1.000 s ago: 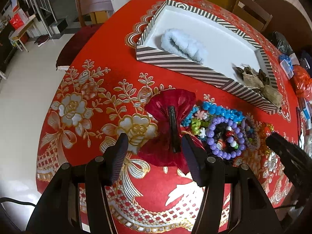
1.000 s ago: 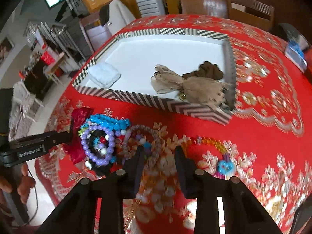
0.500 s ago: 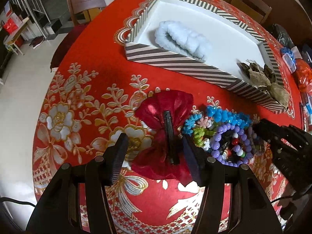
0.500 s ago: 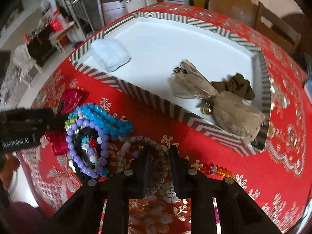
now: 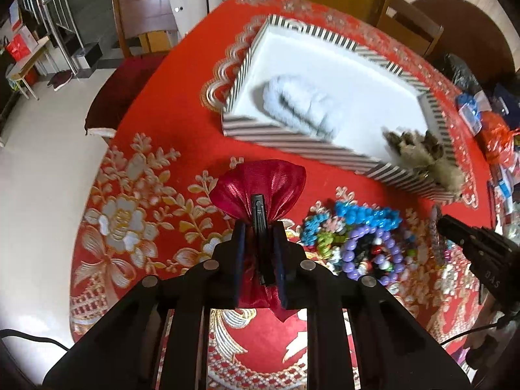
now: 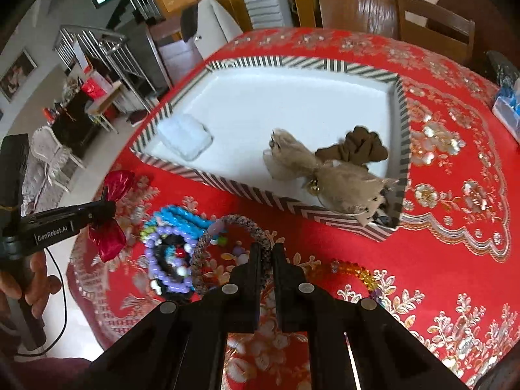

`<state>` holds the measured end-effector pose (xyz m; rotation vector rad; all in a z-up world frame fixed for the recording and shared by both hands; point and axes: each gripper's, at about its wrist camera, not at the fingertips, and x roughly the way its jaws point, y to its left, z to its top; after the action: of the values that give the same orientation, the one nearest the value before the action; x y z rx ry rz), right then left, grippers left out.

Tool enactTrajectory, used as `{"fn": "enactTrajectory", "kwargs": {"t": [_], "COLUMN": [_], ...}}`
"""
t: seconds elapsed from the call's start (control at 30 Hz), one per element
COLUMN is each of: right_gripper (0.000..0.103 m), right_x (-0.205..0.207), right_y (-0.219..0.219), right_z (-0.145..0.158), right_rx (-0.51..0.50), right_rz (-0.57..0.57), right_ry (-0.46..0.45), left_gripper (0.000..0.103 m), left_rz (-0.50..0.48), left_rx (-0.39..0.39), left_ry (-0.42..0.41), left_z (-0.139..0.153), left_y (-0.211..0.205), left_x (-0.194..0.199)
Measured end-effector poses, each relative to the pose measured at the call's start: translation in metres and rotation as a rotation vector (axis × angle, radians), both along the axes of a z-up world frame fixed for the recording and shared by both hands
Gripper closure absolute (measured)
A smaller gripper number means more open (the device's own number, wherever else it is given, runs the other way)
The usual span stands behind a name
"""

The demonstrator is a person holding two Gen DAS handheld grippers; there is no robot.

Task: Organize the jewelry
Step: 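Grasp the red bow clip with the left tool while the right tool grasps the grey braided bracelet, then carry the red bow and braided bracelet into the tray and release both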

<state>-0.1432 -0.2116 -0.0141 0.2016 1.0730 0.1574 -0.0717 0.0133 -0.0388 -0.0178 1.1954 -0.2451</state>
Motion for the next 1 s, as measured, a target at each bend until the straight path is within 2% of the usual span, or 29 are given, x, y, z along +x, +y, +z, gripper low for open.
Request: {"fn": "enactTrajectory", "kwargs": {"t": [0.23, 0.47, 0.77, 1.0], "right_gripper": [0.097, 0.097, 0.097, 0.097], "right_x": [0.003, 0.030, 0.090, 0.135], "right_y": [0.005, 0.004, 0.008, 0.011], "right_z": [0.023, 0.033, 0.025, 0.005], "right_rx": [0.006, 0.008, 0.005, 0.005], "right_rz": [-0.007, 0.000, 0.008, -0.011], "right_ry": [-0.051, -0.077, -0.053, -0.010], "left_gripper": [0.088, 0.088, 0.088, 0.088], "left_rz": [-0.012, -0.041, -0.076, -0.100], "left_rx": [-0.017, -0.008, 0.036, 0.068], "left_ry": [-0.062, -0.105, -0.150, -0.118], "left_z": [0.030, 0.048, 0.057, 0.041], "left_y": [-0.001, -0.017, -0.042, -0.060], "left_x": [-0.004, 0.011, 0.070, 0.127]}}
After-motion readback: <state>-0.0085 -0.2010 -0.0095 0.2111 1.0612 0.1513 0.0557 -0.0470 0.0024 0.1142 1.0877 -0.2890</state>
